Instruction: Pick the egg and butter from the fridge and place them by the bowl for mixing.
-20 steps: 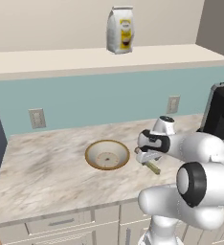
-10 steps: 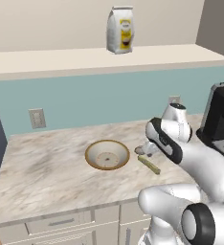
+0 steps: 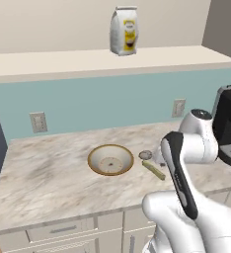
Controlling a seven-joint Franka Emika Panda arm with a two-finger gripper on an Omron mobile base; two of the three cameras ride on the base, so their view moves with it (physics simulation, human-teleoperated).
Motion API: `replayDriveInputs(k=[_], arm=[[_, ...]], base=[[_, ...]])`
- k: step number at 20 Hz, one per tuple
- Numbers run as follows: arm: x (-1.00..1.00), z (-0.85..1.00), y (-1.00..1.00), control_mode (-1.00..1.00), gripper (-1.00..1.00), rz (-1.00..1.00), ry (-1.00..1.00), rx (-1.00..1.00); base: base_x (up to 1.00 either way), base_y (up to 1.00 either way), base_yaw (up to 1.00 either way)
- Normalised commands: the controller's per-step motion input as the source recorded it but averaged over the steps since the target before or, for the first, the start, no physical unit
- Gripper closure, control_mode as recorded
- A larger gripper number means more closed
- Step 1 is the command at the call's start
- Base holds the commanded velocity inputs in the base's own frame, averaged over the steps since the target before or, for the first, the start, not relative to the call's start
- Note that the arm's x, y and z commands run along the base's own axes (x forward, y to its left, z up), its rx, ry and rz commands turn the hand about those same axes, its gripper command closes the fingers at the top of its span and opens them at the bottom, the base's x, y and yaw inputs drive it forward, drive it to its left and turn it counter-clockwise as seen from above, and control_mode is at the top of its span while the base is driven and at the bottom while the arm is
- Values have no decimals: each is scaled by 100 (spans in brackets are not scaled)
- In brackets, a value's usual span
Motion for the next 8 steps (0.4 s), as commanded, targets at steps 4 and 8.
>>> replayDriveInputs(k=[4, 8], arm=[[-70, 90, 16, -100, -100, -21, -1, -2], [-45, 100, 22, -100, -100, -7, -6, 0]], base=[[0, 0, 0], [0, 0, 0]])
